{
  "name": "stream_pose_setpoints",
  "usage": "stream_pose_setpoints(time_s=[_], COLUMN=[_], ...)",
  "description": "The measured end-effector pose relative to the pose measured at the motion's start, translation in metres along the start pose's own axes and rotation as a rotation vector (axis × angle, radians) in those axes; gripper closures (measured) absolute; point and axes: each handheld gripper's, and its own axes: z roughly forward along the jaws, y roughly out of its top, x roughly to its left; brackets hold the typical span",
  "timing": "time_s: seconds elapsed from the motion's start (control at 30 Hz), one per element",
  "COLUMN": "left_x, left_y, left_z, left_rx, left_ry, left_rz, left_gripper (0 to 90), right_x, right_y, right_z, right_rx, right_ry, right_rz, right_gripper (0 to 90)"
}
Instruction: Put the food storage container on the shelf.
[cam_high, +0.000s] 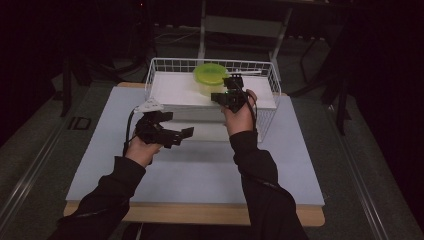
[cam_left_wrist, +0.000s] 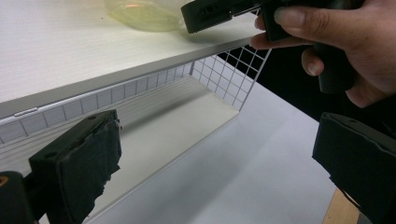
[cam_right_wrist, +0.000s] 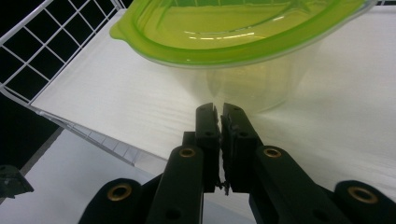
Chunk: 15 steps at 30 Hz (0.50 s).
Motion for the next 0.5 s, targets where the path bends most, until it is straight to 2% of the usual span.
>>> stream_pose_setpoints(time_s=[0.13, 0.2, 0.37, 0.5], left_x=[0.0, 0.0, -0.002, -0.006], left_y=[-0.001, -0.002, -0.002, -0.004], left_z=[-0.002, -0.003, -0.007, -0.012], left_rx=[-0.009, -0.006, -0.026, -0.038], left_ry=[0.001, -0.003, -0.012, -0.028], left_rz=[0.01, 0.012, 0.026, 0.039], left_gripper=[2.1, 2.1, 2.1, 2.1], right_x=[0.003, 0.006, 0.015, 0.02], right_y=[-0.001, -0.004, -0.014, -0.025], right_z=[-0.002, -0.005, -0.019, -0.029], right_rx=[-0.003, 0.002, -0.024, -0.012], right_ry=[0.023, 0.05, 0.089, 0.125], right_rz=[-0.002, -0.008, -0.072, -0.145], right_gripper=[82.7, 76.4, 54.7, 41.6])
